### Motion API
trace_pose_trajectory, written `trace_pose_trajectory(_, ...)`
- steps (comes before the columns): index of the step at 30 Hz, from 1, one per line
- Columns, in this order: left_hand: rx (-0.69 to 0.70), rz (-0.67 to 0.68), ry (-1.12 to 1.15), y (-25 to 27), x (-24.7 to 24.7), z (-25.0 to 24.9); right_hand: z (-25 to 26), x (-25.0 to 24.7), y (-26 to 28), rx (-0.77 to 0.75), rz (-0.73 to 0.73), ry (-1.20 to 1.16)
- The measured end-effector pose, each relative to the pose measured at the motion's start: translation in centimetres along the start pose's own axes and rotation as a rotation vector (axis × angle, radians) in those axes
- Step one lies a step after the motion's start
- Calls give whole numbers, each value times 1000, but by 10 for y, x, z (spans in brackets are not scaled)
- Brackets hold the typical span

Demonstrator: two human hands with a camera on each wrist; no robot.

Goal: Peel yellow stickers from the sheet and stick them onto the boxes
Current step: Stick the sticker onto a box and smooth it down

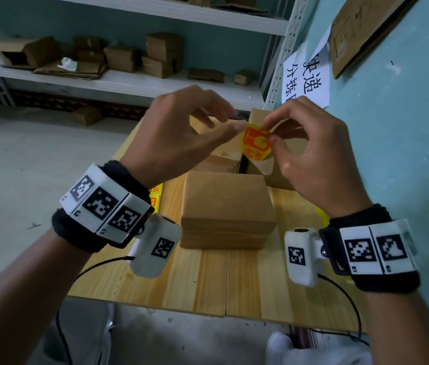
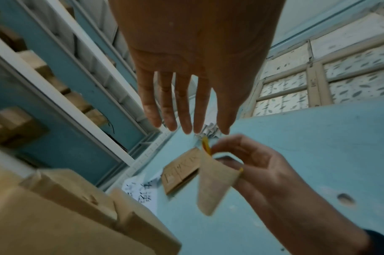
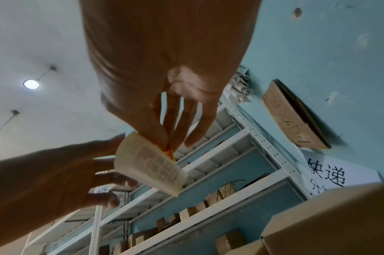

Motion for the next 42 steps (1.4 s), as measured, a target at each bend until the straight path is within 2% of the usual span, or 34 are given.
trace_pose_trajectory(4, 42, 61, -2, 4, 15, -8, 19, 7, 0, -67, 81, -33)
trace_pose_trajectory(11, 43, -39, -16, 4, 9, -5, 11, 13, 1, 54, 56, -145)
trace_pose_trajectory(15, 15, -185, -8, 4, -2, 1, -7, 23, 6, 246, 7, -176)
trace_pose_trajectory(18, -43, -268, 56, 5, -9, 10, -24, 34, 14, 502, 48, -290)
trace_pose_trajectory(21, -76, -311, 134, 5, -13, 14, -33, 48, 22, 716, 146, -498)
trace_pose_trajectory(24, -91, -310, 171, 5, -12, 15, -32, 56, 26, 805, 154, -730)
trace_pose_trajectory(26, -107, -294, 179, 5, -11, 15, -36, 52, 24, 806, 91, -760)
trace_pose_trajectory(31, -189, -288, 191, 8, -11, 27, -47, 29, 15, 669, -47, -558)
trace_pose_trajectory(36, -281, -290, 208, 18, -7, 38, -38, 20, 12, 513, 7, -364)
trace_pose_trajectory(39, -308, -227, 252, 24, 0, 39, -33, 25, 13, 494, 73, -364)
trace_pose_trajectory(42, -311, -206, 153, 31, 5, 38, -27, 33, 18, 516, 117, -379)
Point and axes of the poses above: each hand's wrist, its own y-axis away from the middle knuckle, its own x-axis out of the palm, z = x × y, the point moved 8 cm from there along -y, towards the middle knuckle, and after that the axes turned 9 degrees about y, right-handed, at the moved point
